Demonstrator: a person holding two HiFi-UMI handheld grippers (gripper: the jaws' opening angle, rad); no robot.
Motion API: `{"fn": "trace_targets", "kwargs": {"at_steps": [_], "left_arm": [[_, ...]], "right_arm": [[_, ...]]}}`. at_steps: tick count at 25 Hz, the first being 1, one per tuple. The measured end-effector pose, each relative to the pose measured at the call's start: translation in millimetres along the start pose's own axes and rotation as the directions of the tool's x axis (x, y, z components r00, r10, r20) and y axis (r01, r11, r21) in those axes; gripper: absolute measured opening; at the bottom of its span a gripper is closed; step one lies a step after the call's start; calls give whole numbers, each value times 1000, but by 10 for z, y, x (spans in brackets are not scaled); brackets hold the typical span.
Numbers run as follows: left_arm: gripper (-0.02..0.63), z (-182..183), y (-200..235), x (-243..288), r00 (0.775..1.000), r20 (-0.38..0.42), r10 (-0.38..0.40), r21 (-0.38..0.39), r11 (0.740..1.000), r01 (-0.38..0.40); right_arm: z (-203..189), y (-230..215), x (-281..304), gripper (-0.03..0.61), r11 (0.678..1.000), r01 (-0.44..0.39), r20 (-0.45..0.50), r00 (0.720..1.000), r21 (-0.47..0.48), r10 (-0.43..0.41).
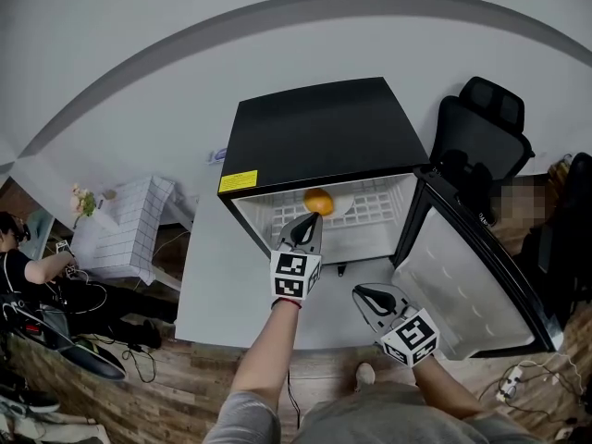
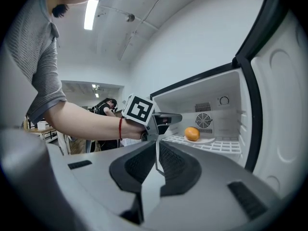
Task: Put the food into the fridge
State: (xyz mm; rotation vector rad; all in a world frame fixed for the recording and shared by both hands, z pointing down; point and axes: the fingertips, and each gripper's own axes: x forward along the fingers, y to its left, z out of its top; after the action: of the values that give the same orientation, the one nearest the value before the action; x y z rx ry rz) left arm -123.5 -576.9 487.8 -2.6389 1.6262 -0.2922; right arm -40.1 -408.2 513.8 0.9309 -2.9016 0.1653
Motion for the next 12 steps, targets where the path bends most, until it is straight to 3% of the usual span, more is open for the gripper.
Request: {"fn": "trace_targets", "kwargs": {"at_steps": [12], "left_arm": [[11, 74, -282, -537, 999, 42, -27, -15, 1000, 28]], "right_arm": [[106, 211, -95, 14, 1000, 22, 11, 1000, -22, -22]]}}
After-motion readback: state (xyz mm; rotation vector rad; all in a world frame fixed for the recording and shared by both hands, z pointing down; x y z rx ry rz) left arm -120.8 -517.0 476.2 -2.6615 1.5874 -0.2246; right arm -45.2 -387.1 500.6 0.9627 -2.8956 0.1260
